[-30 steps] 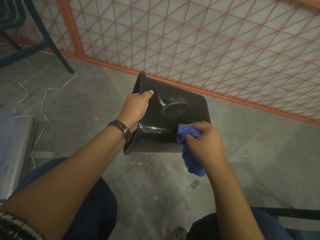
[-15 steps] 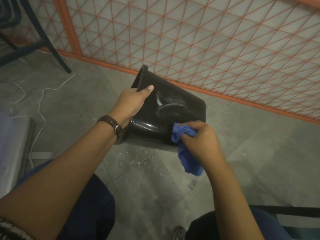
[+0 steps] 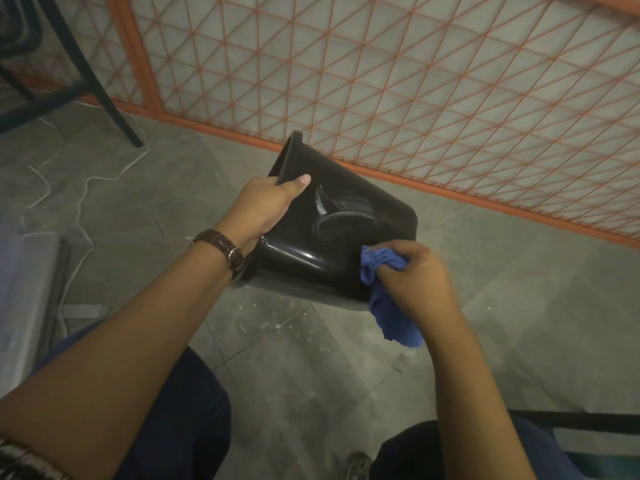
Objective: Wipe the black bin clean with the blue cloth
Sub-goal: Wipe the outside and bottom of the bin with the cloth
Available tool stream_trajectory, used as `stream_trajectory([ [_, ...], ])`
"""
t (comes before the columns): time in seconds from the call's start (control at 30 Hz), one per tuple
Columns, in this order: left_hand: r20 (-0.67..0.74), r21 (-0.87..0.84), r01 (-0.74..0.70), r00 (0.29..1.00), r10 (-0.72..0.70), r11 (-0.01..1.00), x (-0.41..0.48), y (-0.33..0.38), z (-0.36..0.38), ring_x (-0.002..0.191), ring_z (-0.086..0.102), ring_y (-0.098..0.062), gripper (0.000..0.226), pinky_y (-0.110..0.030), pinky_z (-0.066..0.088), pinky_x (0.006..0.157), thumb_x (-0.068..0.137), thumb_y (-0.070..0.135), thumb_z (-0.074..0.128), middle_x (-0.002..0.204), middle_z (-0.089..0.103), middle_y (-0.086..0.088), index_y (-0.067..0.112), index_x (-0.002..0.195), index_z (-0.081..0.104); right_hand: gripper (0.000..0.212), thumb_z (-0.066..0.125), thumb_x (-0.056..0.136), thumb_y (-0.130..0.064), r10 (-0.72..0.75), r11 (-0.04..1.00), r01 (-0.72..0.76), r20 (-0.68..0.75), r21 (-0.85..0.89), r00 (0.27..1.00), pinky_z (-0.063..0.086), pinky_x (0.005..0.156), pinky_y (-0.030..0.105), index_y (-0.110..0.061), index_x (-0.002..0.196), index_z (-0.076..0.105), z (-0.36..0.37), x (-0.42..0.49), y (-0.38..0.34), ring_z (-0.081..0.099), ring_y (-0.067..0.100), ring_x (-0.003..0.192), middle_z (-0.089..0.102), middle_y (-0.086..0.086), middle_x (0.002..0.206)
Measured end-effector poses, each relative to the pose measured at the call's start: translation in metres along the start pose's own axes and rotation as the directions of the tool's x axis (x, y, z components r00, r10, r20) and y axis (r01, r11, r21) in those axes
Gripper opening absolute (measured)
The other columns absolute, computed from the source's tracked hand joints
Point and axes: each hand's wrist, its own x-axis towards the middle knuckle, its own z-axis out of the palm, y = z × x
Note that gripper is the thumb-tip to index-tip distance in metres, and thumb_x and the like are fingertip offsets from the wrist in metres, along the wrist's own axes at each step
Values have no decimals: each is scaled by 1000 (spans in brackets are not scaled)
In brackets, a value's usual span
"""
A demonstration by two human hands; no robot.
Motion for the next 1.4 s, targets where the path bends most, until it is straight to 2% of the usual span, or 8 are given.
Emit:
stream_trajectory([
  [0.23,-4,-10,24,1000,-24,1000,-1,-1,5,95,68,-31,32,-46,53,90,87,41,60,103,71,-17,11,95,68,31,53,84,-14,-122,991,122,6,-58,993,43,80,16,-31,106,66,22,1,-5,57,11,96,58,-4,113],
  [0.47,73,24,3,997,-5,1000,-3,2,0,94,66,-23,33,-36,52,89,89,40,58,99,69,-5,13,107,66,36,57,78,-10,-29,999,30,19,-22,999,52,74,29,-45,79,66,3,4,0,62,13,85,65,-2,101],
  [0.63,68,-13,14,998,-13,1000,-6,2,7,93,69,-26,30,-38,54,88,88,35,60,99,71,-10,11,105,68,27,56,86,-13,-110,988,107,-21,-108,994,32,65,5,-29,106,65,13,-3,-10,47,5,86,49,-11,105],
  [0.83,75,55,10,997,-14,998,-2,2,-2,99,66,-26,37,-41,50,95,87,40,60,105,70,-8,12,111,67,47,58,78,0,-51,998,47,125,30,991,50,74,18,-46,68,60,-6,-1,-4,62,-1,79,65,-16,84],
  [0.97,100,48,-6,995,1,999,-2,3,-1,97,67,-25,35,-40,51,95,87,38,60,106,71,-9,12,109,68,27,56,79,-7,8,997,-14,-75,-73,997,54,77,34,-32,83,66,-7,5,9,63,16,85,68,0,97],
  [1.1,90,29,-25,996,22,999,-4,4,3,90,68,-20,26,-30,54,82,88,36,60,94,71,-3,15,102,68,29,58,82,-12,-122,989,119,-35,-86,992,46,79,20,-33,100,67,9,5,4,58,13,95,61,-1,110],
  [1.27,71,24,-41,997,39,999,-2,4,-5,94,67,-23,23,-38,53,90,88,35,61,98,71,-5,17,100,68,46,60,77,-3,-56,998,54,83,27,995,50,79,27,-48,68,62,-6,3,3,63,15,87,68,-1,96],
  [1.4,117,52,-65,991,58,997,-2,3,-3,98,67,-25,26,-41,51,95,88,35,61,103,71,-8,15,103,69,25,57,80,-6,38,999,-42,-168,-17,985,40,60,15,-30,85,56,-10,3,6,58,13,75,60,-5,80],
])
